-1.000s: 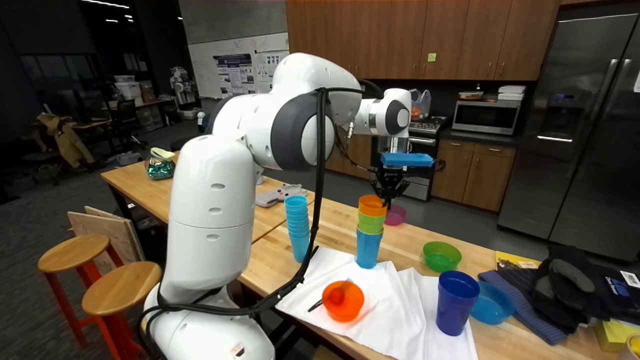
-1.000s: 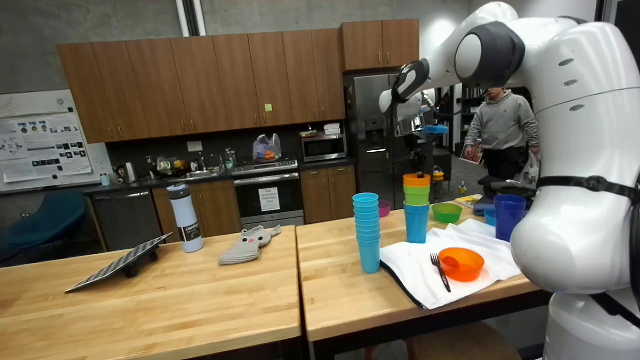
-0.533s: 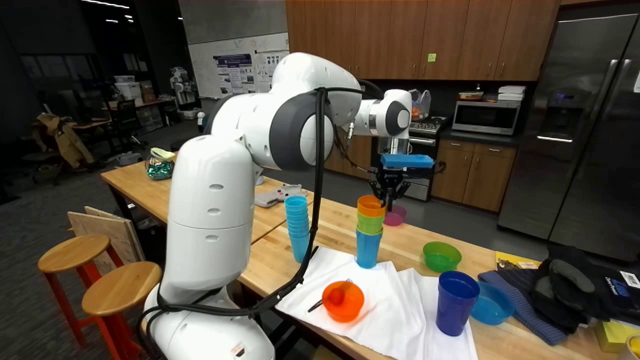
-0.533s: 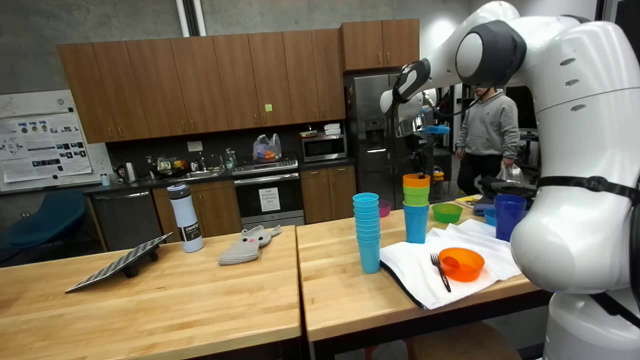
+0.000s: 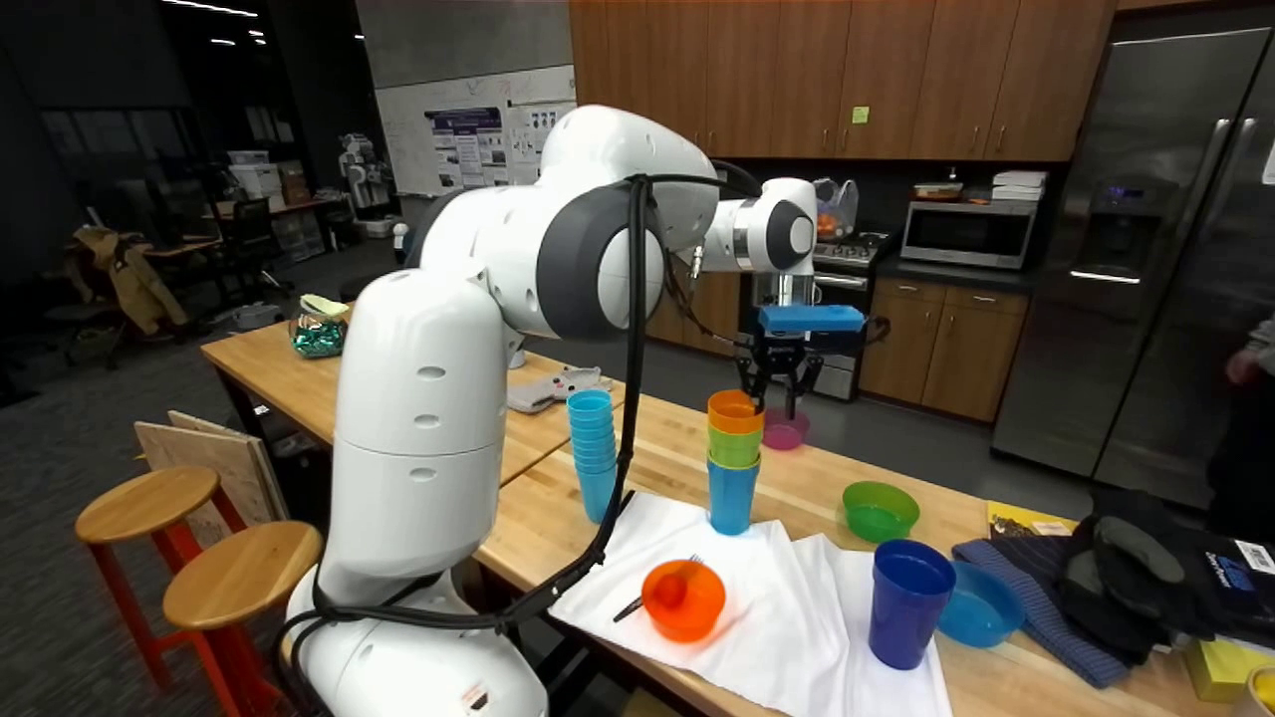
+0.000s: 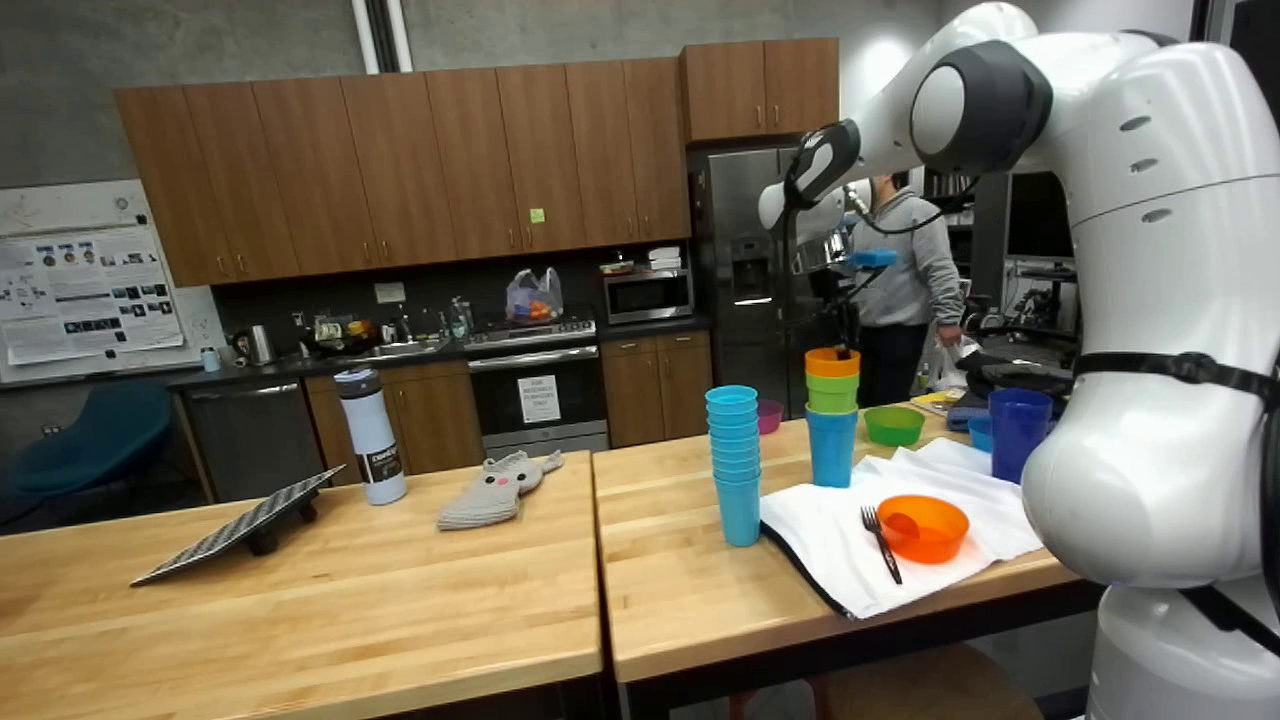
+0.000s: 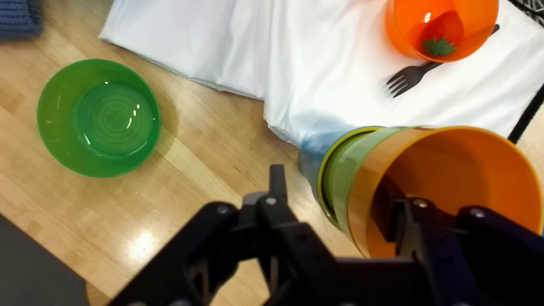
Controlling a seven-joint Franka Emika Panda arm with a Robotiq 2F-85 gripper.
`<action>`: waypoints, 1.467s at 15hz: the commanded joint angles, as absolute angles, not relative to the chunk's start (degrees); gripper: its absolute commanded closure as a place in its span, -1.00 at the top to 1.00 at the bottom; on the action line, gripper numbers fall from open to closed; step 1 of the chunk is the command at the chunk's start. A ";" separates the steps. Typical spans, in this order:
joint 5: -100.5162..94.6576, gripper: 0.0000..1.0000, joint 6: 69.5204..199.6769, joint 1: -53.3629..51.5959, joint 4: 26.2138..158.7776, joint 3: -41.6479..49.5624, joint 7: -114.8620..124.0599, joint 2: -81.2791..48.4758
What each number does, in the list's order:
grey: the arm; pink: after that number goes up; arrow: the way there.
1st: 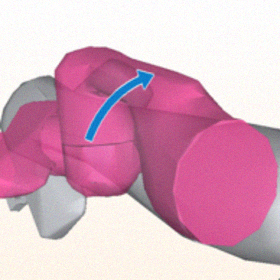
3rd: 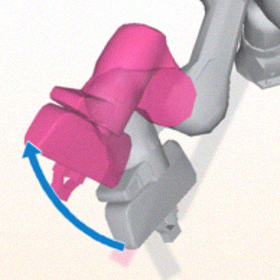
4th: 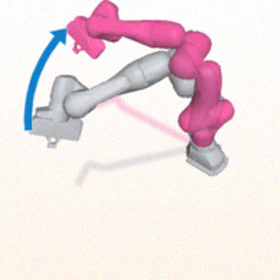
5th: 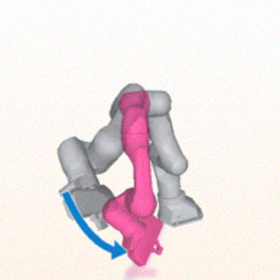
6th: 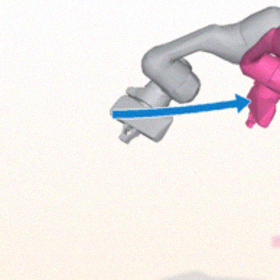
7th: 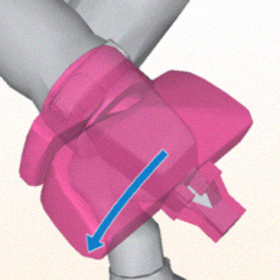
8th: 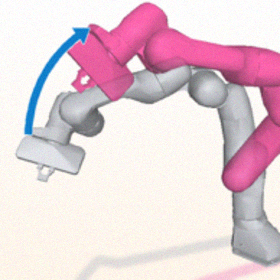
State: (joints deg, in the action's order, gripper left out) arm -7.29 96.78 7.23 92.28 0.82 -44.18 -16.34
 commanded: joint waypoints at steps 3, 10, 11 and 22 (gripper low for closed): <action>-10.91 0.90 96.99 5.82 92.91 0.90 -42.59 -14.81; -13.53 0.98 96.72 4.24 92.47 0.23 -42.96 -15.08; -13.77 0.94 96.65 4.06 92.41 0.16 -42.97 -15.11; -14.09 -0.88 96.29 3.03 90.65 -0.11 -42.57 -16.36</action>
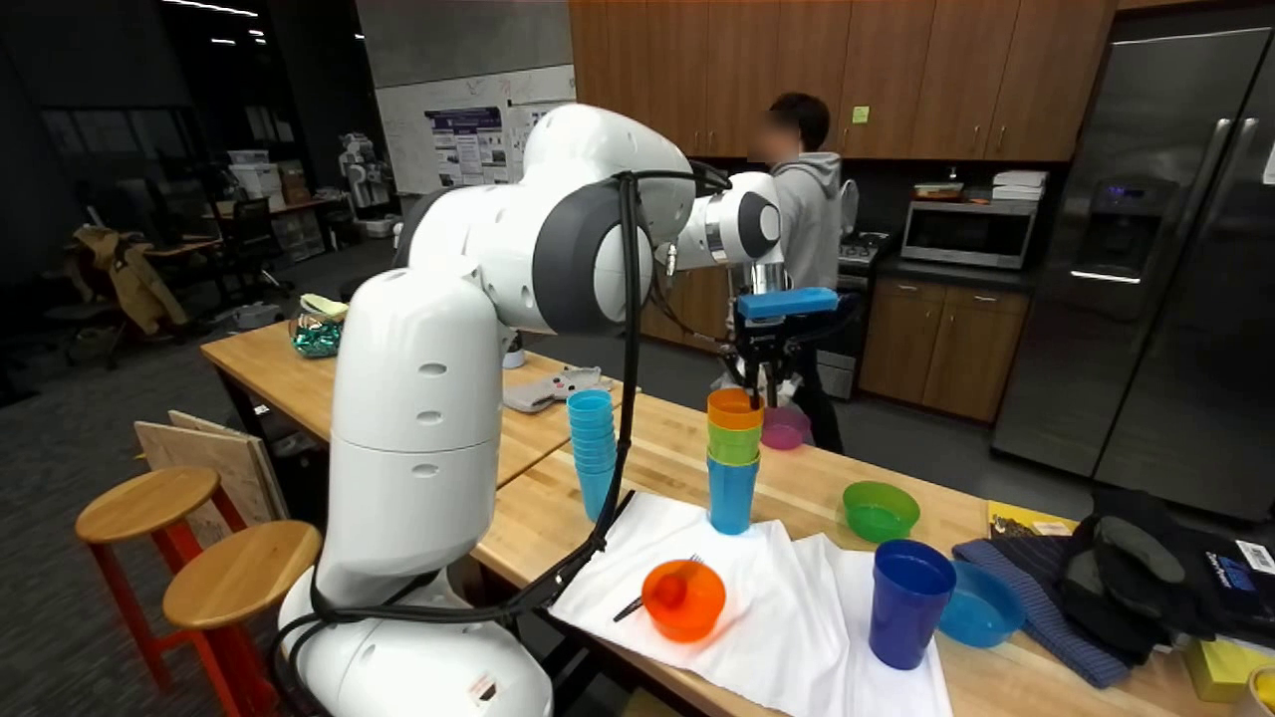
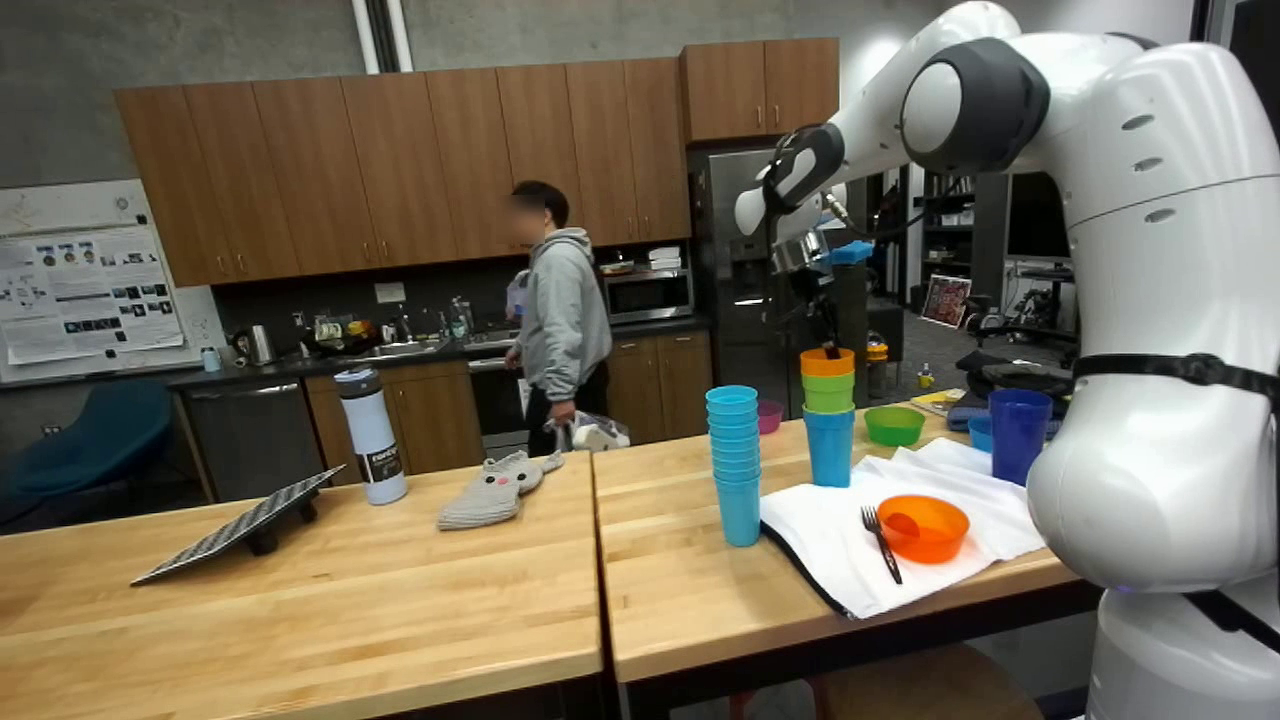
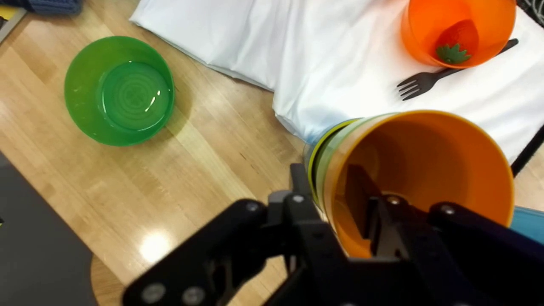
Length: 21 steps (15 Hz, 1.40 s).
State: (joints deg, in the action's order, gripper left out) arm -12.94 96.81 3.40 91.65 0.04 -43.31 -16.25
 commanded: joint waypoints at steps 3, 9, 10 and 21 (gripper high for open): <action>-13.97 -1.00 96.31 3.06 90.36 -0.10 -42.53 -16.55; -13.77 -0.98 96.28 3.14 90.28 -0.10 -42.52 -16.57; -13.78 -0.98 96.22 3.21 90.15 -0.06 -42.75 -16.62; -12.76 -0.98 96.86 3.54 89.67 -0.33 -44.68 -14.88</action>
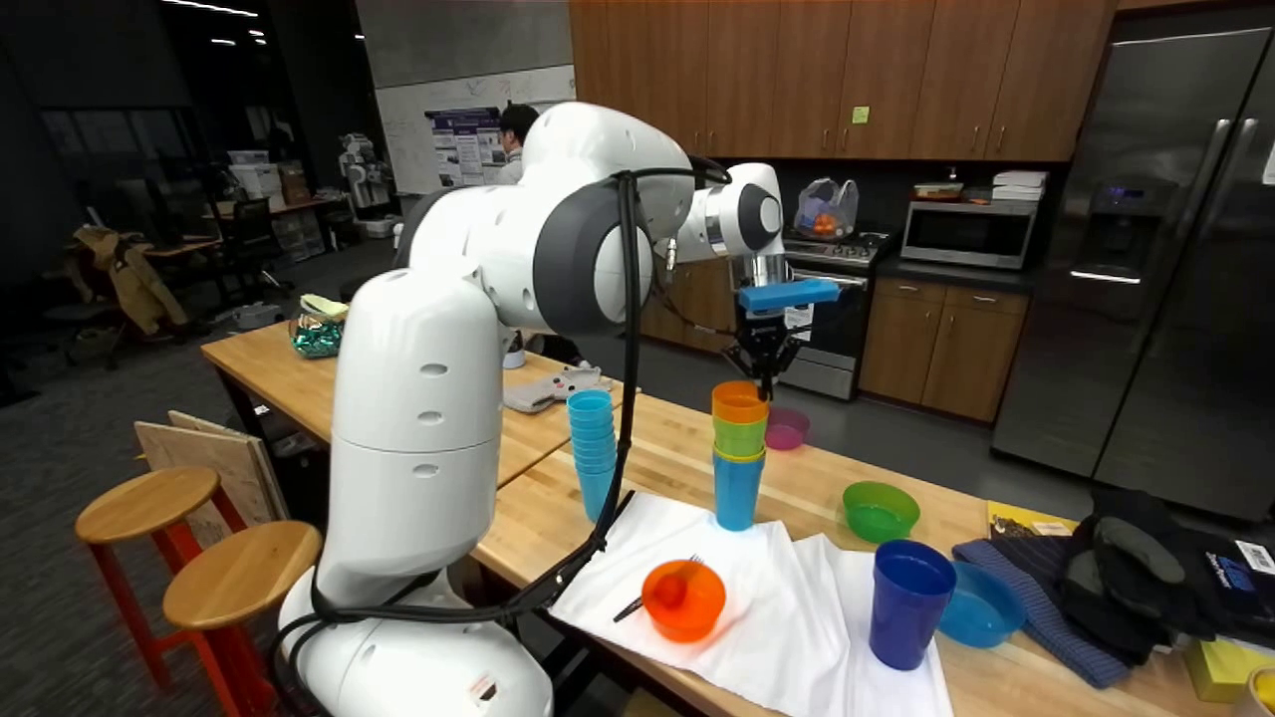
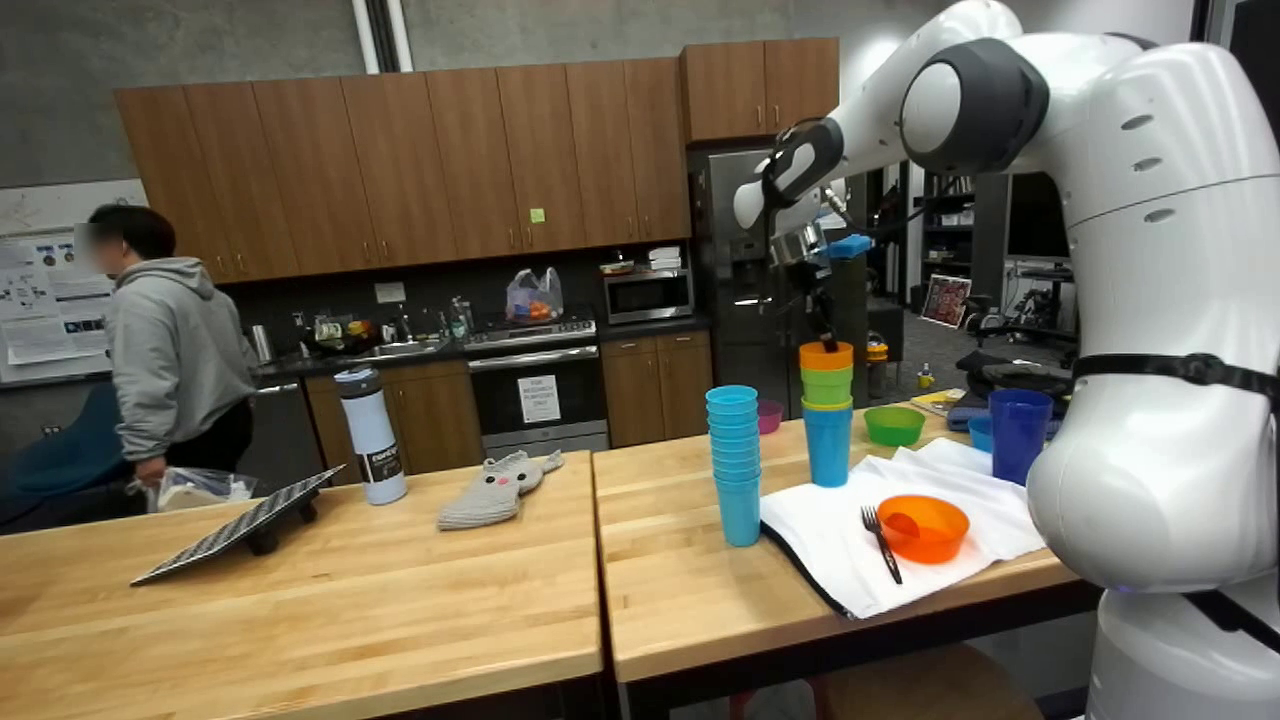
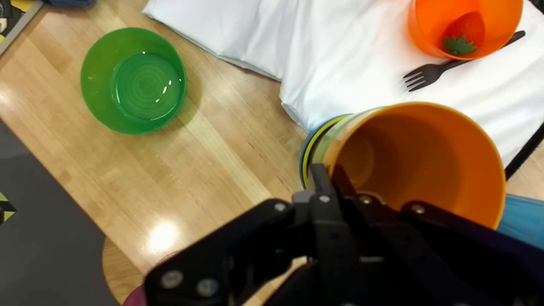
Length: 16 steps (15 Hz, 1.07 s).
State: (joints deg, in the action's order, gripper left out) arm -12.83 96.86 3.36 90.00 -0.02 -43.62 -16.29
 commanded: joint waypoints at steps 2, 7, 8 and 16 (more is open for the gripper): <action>-12.85 -0.98 96.93 3.56 89.22 -0.34 -45.11 -14.90; -12.58 -0.98 97.06 3.54 88.78 -0.45 -45.69 -14.87; -12.65 -0.98 97.00 3.62 88.44 -0.41 -45.95 -15.05; -12.32 -0.98 96.97 3.60 87.94 -0.53 -46.62 -15.07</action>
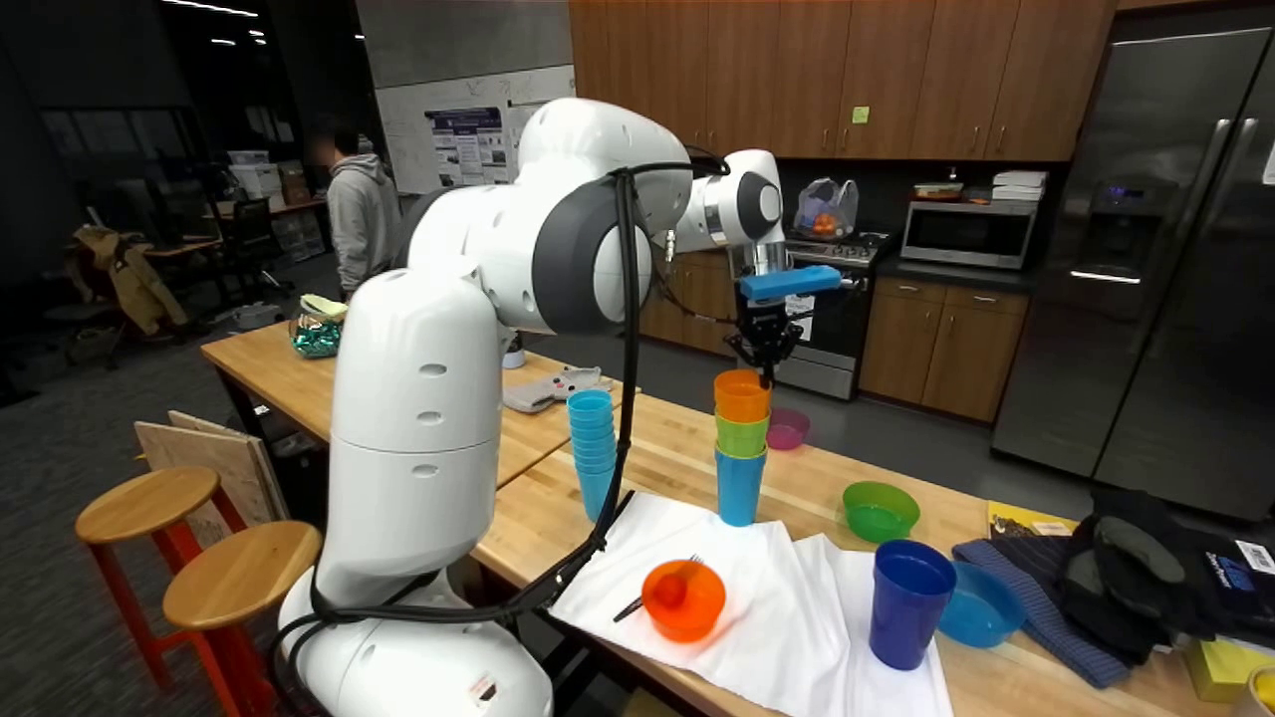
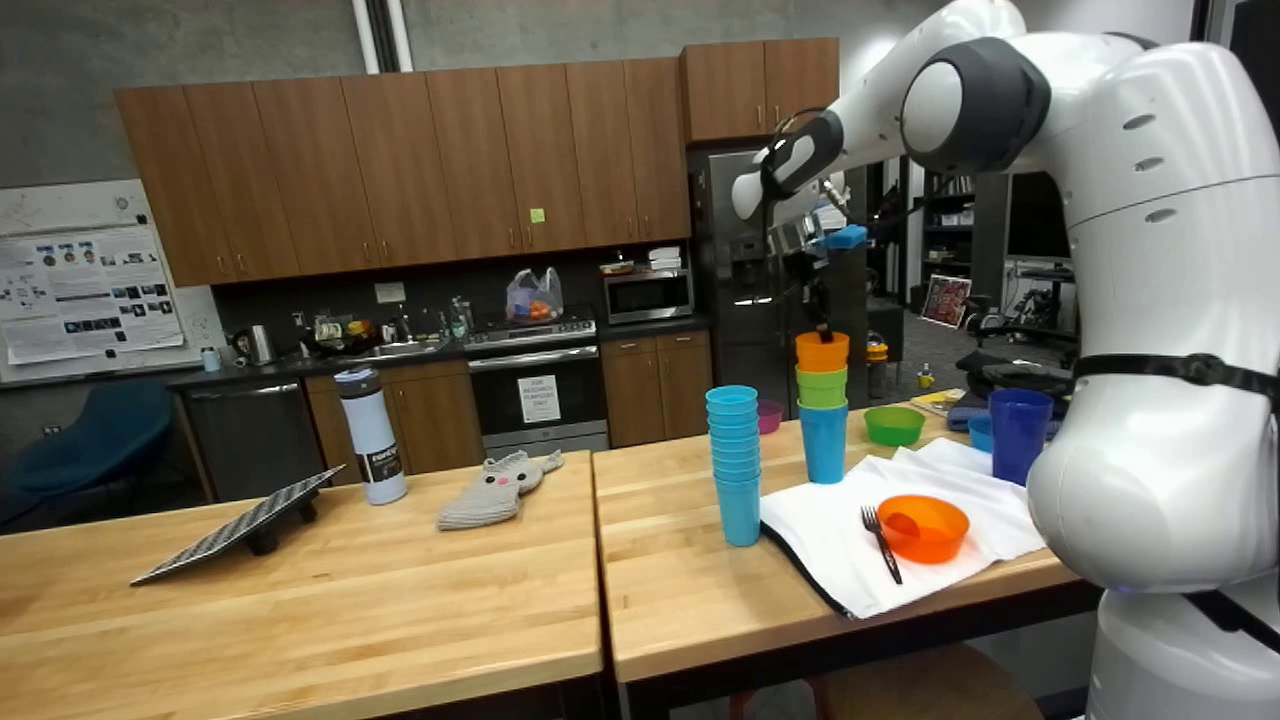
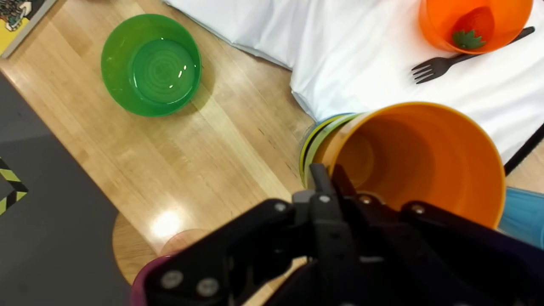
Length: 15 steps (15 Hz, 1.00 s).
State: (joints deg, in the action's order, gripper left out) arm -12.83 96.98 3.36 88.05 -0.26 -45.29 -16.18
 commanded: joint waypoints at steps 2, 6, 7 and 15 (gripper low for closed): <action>-12.60 -0.98 96.92 3.55 87.73 -0.50 -47.02 -15.16; -12.48 -0.98 97.70 3.71 87.93 -0.39 -47.01 -14.10; -12.47 -0.98 97.91 3.84 87.80 -0.34 -47.31 -13.75; -13.06 -0.98 100.14 3.54 88.45 -0.24 -48.67 -9.58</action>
State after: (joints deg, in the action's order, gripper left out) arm -12.84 98.95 3.58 87.31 -0.25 -47.06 -12.28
